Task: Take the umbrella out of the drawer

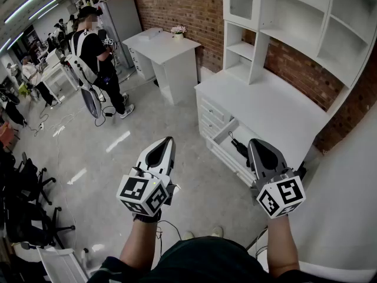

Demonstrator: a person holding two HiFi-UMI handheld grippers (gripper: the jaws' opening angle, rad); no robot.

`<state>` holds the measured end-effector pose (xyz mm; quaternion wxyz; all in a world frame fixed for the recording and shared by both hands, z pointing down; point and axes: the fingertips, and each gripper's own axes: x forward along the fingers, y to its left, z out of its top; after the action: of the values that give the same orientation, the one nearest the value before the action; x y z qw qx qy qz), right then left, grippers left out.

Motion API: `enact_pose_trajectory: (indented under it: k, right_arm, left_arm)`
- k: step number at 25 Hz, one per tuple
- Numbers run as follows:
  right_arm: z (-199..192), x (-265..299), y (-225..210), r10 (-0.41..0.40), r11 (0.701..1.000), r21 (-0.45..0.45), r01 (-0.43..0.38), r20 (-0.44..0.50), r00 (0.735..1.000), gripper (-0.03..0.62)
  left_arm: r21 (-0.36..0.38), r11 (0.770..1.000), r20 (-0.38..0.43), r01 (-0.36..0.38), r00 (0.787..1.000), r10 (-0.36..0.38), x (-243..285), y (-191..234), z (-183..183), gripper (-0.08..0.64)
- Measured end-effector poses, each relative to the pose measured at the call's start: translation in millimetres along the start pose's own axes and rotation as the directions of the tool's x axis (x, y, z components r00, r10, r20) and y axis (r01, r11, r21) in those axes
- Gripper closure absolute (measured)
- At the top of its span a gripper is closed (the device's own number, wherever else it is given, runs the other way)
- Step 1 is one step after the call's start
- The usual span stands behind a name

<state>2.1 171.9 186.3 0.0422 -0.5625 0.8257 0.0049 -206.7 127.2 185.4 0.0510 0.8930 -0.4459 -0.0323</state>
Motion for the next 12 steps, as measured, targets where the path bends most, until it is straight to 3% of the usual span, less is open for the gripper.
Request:
enact_pose_trajectory:
  k: [12]
  right_arm:
    - [-15, -23, -27, 0.053, 0.997, 0.059, -0.051, -0.023, 0.998, 0.589]
  left_arm:
    - [-0.005, 1.0, 0.004, 0.004, 1.0, -0.004, 13, -37, -13, 0.554]
